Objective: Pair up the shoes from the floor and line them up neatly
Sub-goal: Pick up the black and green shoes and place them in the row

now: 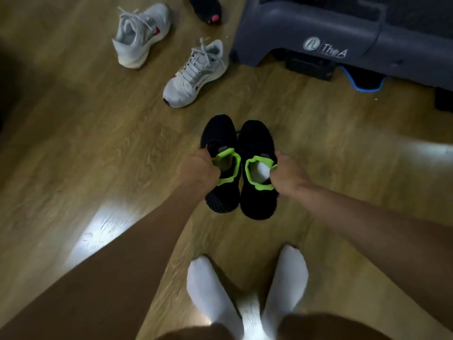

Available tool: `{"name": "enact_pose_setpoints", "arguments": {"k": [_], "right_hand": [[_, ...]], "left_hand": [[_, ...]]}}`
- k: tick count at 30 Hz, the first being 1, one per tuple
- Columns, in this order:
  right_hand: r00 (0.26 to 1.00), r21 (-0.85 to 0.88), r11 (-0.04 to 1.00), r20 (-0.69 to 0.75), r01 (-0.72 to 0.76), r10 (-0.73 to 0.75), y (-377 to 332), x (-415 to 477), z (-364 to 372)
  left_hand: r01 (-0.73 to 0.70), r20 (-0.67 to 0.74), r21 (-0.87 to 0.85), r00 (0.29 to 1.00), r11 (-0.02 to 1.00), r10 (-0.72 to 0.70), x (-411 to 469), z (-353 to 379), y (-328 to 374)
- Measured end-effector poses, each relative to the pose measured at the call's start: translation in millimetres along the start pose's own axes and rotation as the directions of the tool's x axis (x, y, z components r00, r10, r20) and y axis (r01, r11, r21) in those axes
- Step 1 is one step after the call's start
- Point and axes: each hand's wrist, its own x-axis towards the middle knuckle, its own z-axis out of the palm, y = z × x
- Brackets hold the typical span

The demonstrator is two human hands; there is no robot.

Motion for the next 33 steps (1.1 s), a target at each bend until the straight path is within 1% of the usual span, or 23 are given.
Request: {"name": "enact_pose_setpoints", "arguments": {"k": [2, 5, 9, 11, 13, 15, 17, 19, 22, 23, 26, 28, 31, 33], "right_hand": [[0.999, 0.022, 0.999, 0.014, -0.03, 0.029, -6.1, -56.0, -45.7], [1.0, -0.003, 1.0, -0.019, -0.018, 0.018, -26.4, -150.0, -128.1], [0.996, -0.017, 0.999, -0.084, -0.043, 0.042, -62.7, -283.9, -250.7], [0.988, -0.017, 0.997, -0.135, -0.073, 0.07, -71.8, -343.2, -302.9], [0.973, 0.024, 0.994, -0.203, -0.102, 0.105, -78.1, -396.8, -340.2], [0.948, 0.075, 0.989, -0.285, -0.126, 0.143, -81.7, -443.5, -362.9], [0.896, 0.144, 0.979, -0.4, -0.146, 0.193, -77.7, -486.5, -375.8], [0.833, 0.253, 0.955, -0.486, -0.154, 0.264, -75.7, -526.5, -380.7], [0.762, 0.397, 0.901, -0.526, -0.172, 0.377, -68.7, -588.5, -377.4], [0.731, 0.432, 0.883, -0.54, -0.185, 0.418, -63.1, -610.8, -374.3], [0.608, 0.52, 0.813, -0.564, -0.263, 0.558, -43.5, -680.3, -356.7], [0.512, 0.605, 0.749, -0.568, -0.271, 0.644, -25.5, -728.2, -340.1], [0.371, 0.741, 0.63, -0.532, -0.23, 0.761, -0.4, -803.5, -310.9], [0.287, 0.812, 0.553, -0.493, -0.186, 0.821, 17.4, -853.0, -285.4]], "left_hand": [[-0.024, 0.046, -0.009, 0.999, 1.0, 0.024, -44.2, -34.7, 29.5], [-0.059, 0.107, -0.034, 0.992, 0.998, 0.063, -126.3, -108.6, 86.7], [-0.191, 0.141, -0.05, 0.97, 0.98, 0.196, -252.5, -218.4, 179.9], [-0.284, 0.113, -0.033, 0.952, 0.958, 0.286, -302.0, -257.5, 219.3], [-0.405, 0.074, 0.045, 0.913, 0.913, 0.401, -343.0, -291.8, 252.5], [-0.508, 0.069, 0.104, 0.862, 0.855, 0.503, -376.8, -318.2, 279.8], [-0.596, 0.101, 0.185, 0.802, 0.781, 0.588, -402.5, -334.6, 305.3], [-0.673, 0.132, 0.253, 0.735, 0.695, 0.665, -426.1, -344.9, 325.3], [-0.763, 0.209, 0.3, 0.639, 0.573, 0.74, -470.0, -355.0, 344.1], [-0.797, 0.246, 0.299, 0.596, 0.525, 0.764, -485.3, -353.4, 350.2], [-0.902, 0.351, 0.28, 0.415, 0.329, 0.839, -539.2, -335.5, 366.6], [-0.948, 0.409, 0.247, 0.289, 0.2, 0.866, -585.6, -315.3, 372.2], [-0.983, 0.494, 0.176, 0.137, 0.055, 0.859, -661.8, -283.3, 368.6], [-0.991, 0.544, 0.129, 0.049, -0.026, 0.837, -713.2, -260.3, 358.8]]}}
